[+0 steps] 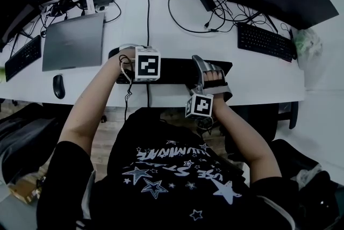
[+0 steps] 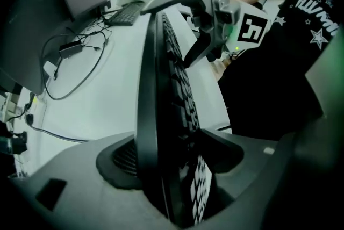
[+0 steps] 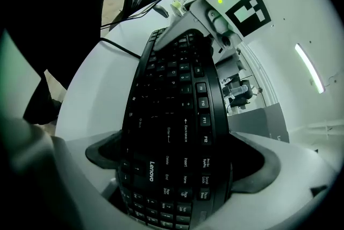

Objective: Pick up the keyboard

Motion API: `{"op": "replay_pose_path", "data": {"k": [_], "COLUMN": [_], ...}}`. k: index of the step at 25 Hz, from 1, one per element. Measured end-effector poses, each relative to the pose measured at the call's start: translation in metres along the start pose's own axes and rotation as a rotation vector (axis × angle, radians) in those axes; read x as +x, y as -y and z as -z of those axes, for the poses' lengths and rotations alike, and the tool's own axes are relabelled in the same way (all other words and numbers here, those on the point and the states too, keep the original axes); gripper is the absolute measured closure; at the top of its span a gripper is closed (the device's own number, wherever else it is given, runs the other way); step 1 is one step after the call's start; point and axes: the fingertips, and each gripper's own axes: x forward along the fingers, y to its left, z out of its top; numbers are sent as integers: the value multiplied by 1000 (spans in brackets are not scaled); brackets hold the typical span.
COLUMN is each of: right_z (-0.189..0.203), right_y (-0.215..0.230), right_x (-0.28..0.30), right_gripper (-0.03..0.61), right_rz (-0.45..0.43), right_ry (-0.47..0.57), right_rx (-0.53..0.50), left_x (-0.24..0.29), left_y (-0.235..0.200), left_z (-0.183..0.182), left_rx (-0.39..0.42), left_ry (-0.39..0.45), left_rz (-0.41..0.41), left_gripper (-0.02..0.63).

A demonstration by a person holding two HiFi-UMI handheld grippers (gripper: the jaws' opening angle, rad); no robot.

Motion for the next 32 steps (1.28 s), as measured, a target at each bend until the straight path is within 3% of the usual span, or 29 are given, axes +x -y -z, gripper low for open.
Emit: {"op": "replay_pose_path", "data": {"k": [5,11,21,25,29,32], "right_z": [-2,-4,22,32,40,41], "right_y": [3,11,19,22,26,30], "right_x": [-6,-16,-48,-67,-89,-105], "right_gripper": [5,5,6,6,6,6], "right_rz": [87,225,305,316,323,331], "right_ry": [45,27,24,42,86,135], "right_rx": [-38,2,215,323,469,548], "left_x": [-5,-10,-5,-10,-14,-14], "left_y": [10,26,38,54,82,108], "left_z": [-3,-2,3,7,2,-6], "left_rx": [-21,-64,-403,-496,-596,-717], "left_ry": [-5,-32,24,39,129,228], "left_rz": [23,-22,-228,-296,-358,-387], "left_gripper": [403,518,523,522,525,523]}}
